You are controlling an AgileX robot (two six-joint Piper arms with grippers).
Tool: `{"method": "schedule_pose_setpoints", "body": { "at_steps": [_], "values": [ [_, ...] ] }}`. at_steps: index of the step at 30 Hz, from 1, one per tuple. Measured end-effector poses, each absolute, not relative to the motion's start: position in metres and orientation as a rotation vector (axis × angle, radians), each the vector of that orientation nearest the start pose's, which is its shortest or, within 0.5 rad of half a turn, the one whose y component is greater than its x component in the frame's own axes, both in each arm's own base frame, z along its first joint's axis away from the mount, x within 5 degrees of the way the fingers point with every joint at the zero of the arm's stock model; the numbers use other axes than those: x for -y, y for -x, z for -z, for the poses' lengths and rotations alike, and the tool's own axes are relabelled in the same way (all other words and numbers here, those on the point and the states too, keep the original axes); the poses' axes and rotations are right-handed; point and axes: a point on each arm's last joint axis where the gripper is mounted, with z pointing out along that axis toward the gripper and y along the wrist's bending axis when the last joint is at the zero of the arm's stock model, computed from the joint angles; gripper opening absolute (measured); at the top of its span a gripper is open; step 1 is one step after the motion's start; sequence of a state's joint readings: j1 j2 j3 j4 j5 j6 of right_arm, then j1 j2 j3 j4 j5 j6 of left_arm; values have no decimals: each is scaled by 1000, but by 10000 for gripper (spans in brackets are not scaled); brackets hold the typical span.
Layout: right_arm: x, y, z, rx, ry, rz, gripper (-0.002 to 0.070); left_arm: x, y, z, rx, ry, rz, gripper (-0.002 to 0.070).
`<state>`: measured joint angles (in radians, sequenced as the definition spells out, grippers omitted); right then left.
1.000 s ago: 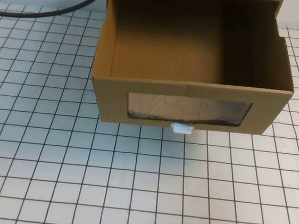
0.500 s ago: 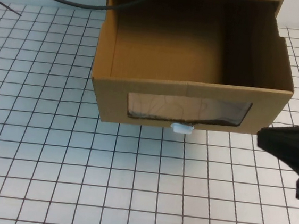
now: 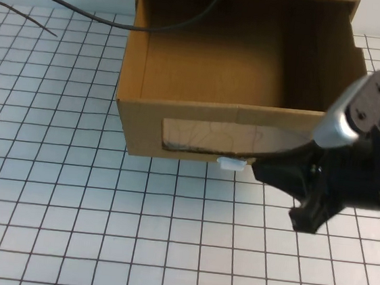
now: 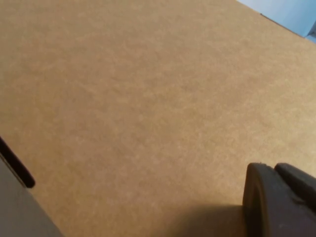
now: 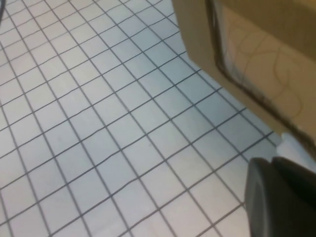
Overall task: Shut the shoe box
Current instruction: Press the shoe box with left arm, then close the shoe box with your right arm
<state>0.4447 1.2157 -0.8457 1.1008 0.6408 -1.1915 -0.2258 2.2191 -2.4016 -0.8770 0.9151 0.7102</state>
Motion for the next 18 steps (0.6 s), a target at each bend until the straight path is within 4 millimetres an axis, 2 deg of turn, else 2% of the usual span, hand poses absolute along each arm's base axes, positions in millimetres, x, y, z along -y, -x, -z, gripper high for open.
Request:
{"method": "schedule_pose_setpoints", "body": {
  "at_steps": [7,18],
  "values": [
    [-163,-229,-311,-1950,993,-728,-13,167,-477,-384,-1851,-706,752,-2],
    [-172,-252,-322,-1913,1002,-664,-13,167,-477,-383,-1858,-703,760,-2]
  ]
}}
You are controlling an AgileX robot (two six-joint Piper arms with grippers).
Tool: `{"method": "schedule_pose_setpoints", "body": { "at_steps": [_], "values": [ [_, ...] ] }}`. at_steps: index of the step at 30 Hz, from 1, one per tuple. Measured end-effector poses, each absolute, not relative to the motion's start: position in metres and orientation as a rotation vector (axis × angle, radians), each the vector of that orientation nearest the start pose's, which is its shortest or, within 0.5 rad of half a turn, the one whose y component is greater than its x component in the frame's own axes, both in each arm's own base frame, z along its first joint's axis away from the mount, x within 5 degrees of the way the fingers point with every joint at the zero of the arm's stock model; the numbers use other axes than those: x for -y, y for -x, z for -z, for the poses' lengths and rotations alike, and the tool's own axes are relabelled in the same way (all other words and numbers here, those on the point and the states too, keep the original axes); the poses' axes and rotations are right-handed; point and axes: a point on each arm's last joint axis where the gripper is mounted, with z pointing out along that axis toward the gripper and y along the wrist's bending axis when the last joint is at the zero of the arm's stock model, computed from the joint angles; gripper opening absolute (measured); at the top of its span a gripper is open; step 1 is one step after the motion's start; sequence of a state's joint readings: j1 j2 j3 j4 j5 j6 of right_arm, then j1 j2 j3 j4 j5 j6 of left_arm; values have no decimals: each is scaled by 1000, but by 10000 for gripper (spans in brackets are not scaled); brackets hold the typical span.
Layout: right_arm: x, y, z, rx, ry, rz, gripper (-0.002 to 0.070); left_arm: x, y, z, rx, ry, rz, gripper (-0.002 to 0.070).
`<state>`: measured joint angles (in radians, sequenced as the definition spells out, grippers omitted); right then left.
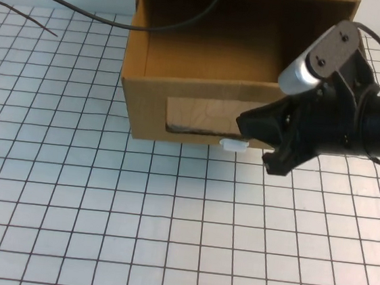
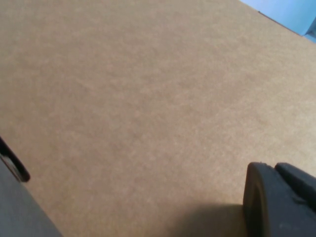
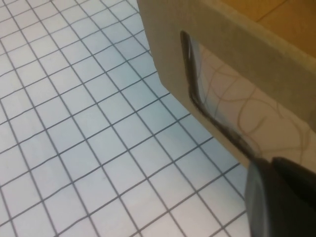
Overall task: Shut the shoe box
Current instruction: Close the shoe box with your right arm
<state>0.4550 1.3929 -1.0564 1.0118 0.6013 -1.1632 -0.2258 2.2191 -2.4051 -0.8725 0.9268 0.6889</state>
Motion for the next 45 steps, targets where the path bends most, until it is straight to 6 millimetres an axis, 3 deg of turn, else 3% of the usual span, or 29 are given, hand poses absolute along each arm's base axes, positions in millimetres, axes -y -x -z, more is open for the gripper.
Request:
{"method": "schedule_pose_setpoints", "body": {
  "at_steps": [8,25,39,45],
  "values": [
    [-184,-277,-324,-1903,1002,-651,-13,167,-477,-383,-1860,-703,762,-2],
    [-212,-348,-323,-1854,971,-556,-13,167,-477,-383,-1860,-703,762,-2],
    [-220,-382,-299,-1868,899,-464,-13,167,-477,-383,-1860,-703,762,-2],
    [-225,-392,-300,-1851,889,-461,-13,167,-477,-383,-1860,-703,762,-2]
  ]
}}
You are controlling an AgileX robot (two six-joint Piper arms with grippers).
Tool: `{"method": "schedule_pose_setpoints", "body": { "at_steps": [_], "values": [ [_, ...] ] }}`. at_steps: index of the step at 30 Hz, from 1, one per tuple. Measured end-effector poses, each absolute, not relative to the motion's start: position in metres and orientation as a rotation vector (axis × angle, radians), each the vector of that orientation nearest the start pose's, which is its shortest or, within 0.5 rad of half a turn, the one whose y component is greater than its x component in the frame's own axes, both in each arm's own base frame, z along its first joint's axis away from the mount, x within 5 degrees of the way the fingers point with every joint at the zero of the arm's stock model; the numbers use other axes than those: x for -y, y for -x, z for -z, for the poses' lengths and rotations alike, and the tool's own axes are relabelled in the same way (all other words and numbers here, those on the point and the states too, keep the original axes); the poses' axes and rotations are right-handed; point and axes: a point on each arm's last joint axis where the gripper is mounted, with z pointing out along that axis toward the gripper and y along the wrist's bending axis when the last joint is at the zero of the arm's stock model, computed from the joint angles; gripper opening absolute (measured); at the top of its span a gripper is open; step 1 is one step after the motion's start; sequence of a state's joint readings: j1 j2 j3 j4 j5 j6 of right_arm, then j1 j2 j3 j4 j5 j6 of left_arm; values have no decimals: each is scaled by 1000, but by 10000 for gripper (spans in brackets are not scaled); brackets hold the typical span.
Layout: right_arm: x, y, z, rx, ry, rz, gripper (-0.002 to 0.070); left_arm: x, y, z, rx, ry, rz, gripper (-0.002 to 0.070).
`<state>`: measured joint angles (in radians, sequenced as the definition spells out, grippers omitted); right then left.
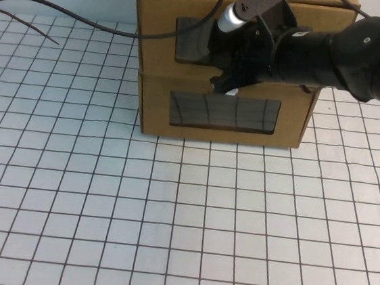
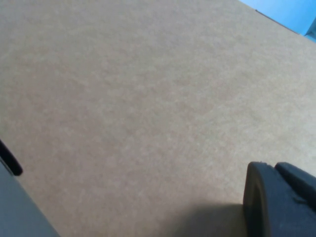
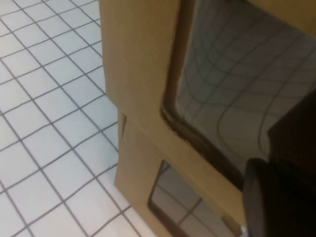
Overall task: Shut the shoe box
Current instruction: Close the shoe box with your right arm
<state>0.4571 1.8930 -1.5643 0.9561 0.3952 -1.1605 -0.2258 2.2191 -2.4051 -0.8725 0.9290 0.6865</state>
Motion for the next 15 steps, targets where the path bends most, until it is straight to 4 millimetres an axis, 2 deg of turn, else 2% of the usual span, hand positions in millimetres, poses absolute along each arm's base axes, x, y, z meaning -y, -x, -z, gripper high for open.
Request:
{"method": "schedule_pose_setpoints", "body": {
  "at_steps": [8,15],
  "values": [
    [-230,-402,-304,-1838,867,-470,-13,167,-477,-384,-1858,-700,760,-2],
    [-230,-398,-301,-1896,907,-530,-13,167,-476,-383,-1862,-706,764,-2]
  ]
}}
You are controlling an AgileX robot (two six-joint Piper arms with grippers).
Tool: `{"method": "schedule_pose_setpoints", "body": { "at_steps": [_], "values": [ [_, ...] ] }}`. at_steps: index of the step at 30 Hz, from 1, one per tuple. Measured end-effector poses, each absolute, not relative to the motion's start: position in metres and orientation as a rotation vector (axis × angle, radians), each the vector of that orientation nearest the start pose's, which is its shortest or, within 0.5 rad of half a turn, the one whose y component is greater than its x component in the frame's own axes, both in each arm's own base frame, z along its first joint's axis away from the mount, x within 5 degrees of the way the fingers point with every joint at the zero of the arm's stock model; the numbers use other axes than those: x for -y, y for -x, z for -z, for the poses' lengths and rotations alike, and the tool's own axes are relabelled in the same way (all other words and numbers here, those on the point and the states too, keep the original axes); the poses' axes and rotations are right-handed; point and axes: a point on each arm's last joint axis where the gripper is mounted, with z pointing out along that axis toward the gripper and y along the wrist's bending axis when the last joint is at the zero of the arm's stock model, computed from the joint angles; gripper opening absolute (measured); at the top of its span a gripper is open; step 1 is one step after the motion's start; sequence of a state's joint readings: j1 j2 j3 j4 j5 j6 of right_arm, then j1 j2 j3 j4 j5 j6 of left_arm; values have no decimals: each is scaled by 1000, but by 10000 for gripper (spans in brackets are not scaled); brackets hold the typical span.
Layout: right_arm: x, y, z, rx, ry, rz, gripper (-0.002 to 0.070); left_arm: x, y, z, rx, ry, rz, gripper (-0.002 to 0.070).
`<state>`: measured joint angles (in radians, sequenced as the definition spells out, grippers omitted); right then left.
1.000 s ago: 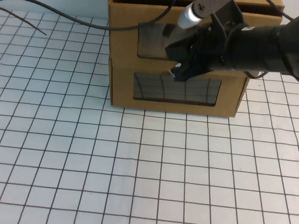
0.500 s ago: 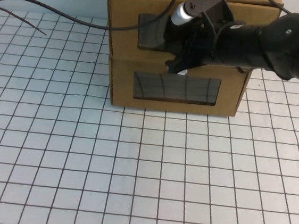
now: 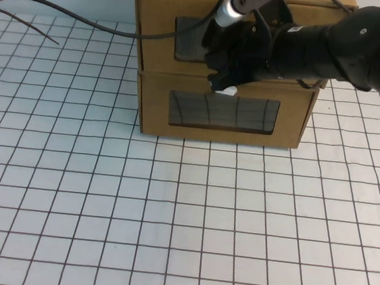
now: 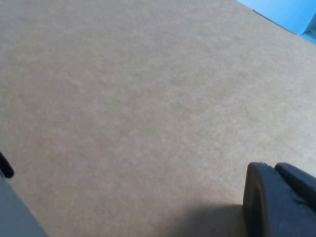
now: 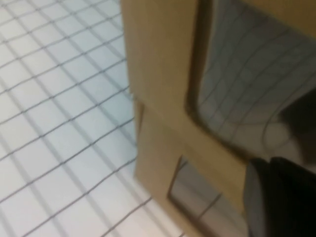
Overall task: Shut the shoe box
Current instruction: Close the shoe box with your right arm
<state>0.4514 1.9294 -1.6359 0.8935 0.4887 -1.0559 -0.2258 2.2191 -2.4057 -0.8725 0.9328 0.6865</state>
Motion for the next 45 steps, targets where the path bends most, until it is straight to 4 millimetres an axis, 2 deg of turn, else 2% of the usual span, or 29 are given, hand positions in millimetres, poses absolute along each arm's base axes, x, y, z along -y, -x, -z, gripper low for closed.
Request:
{"method": "schedule_pose_setpoints", "body": {
  "at_steps": [9,16,19,30,45],
  "values": [
    [-228,-377,-307,-2014,1028,-632,-13,167,-476,-383,-1863,-708,765,-2],
    [-220,-370,-340,-1921,966,-577,-13,167,-476,-383,-1861,-708,770,-2],
    [-218,-374,-345,-1887,915,-541,-13,167,-476,-383,-1862,-709,771,-2],
    [-217,-392,-337,-1845,799,-449,-13,168,-475,-384,-1859,-716,782,-2],
    [-210,-394,-331,-1899,817,-492,-13,168,-474,-383,-1862,-727,787,-2]
  ]
}}
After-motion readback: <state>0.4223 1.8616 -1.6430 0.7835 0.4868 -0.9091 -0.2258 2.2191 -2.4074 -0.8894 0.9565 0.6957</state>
